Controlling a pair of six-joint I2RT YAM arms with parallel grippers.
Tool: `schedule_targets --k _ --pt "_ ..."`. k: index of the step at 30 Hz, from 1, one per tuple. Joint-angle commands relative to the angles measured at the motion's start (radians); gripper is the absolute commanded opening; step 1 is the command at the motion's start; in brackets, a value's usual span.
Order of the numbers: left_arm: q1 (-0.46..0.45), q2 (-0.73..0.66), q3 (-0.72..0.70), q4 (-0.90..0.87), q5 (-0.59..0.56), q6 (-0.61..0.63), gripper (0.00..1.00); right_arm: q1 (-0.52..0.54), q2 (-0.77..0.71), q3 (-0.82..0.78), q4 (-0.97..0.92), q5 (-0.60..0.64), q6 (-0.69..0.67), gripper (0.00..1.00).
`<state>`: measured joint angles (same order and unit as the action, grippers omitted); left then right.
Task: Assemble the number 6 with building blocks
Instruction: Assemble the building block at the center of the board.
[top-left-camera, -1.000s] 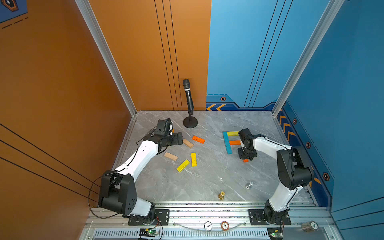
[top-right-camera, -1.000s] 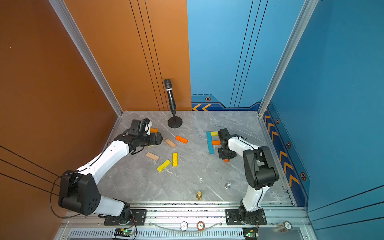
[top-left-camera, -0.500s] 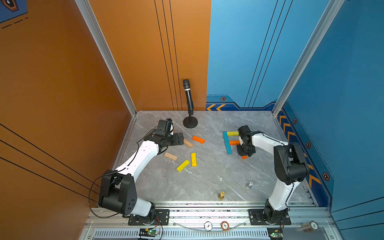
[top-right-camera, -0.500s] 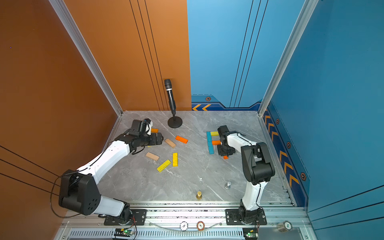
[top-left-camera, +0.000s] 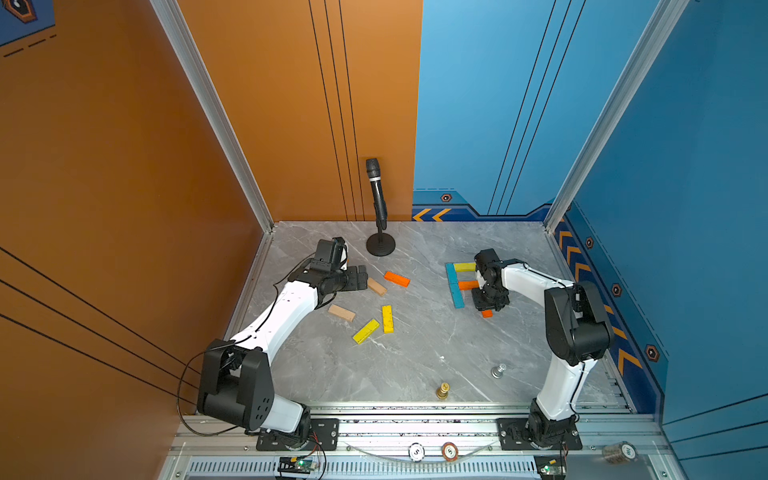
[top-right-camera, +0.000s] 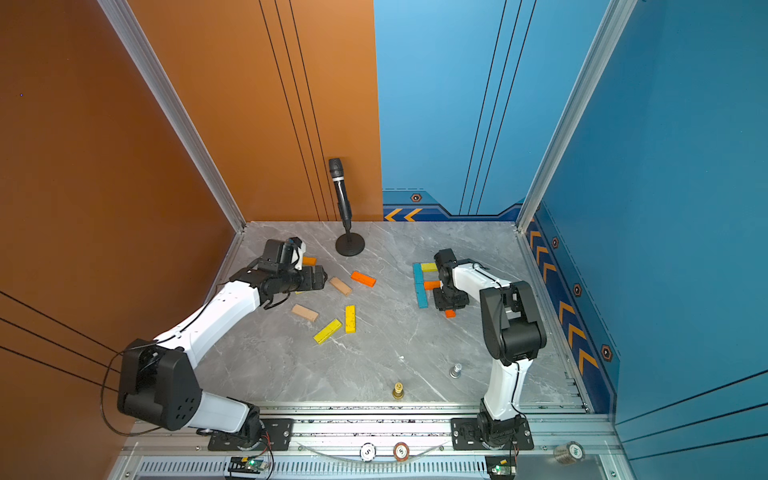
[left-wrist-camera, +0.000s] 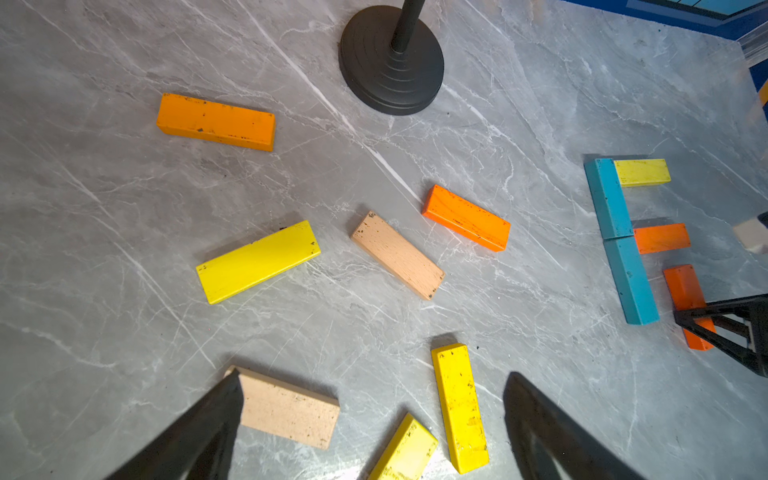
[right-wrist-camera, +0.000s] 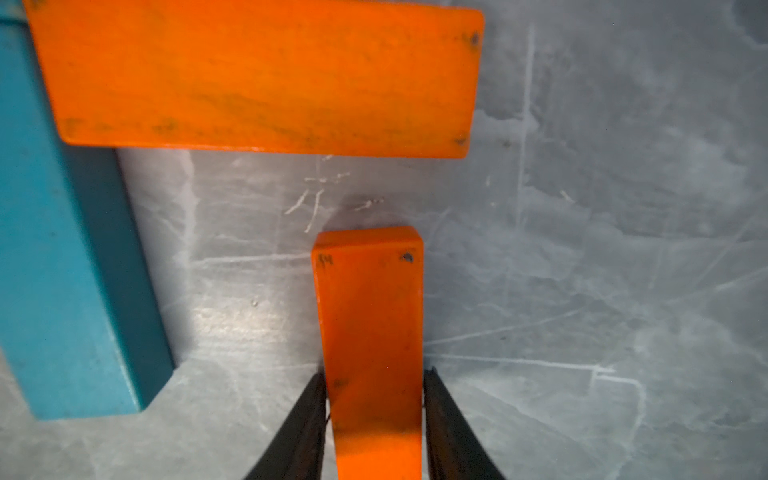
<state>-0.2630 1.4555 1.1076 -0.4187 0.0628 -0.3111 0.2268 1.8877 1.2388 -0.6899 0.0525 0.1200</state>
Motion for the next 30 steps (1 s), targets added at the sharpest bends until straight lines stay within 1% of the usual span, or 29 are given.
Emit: schedule_targets --k 1,4,9,14,30 --pt "-0.005 0.005 0.018 -0.002 0.000 0.015 0.98 -0.004 0.023 0.020 -0.048 -0.011 -0.002 0.41" --pt "-0.005 0.006 0.018 -0.002 0.002 0.015 0.98 -0.003 0.027 0.023 -0.049 -0.009 0.004 0.41" --pt "-0.007 0.005 0.017 -0.002 0.002 0.015 0.98 -0.003 0.041 0.034 -0.057 0.004 0.009 0.36" --pt "-0.011 0.006 0.017 -0.002 0.000 0.015 0.98 -0.003 0.043 0.040 -0.057 0.016 0.010 0.33" --pt "-0.017 0.011 0.018 -0.002 -0.003 0.018 0.98 -0.003 0.060 0.059 -0.062 0.034 0.018 0.32"
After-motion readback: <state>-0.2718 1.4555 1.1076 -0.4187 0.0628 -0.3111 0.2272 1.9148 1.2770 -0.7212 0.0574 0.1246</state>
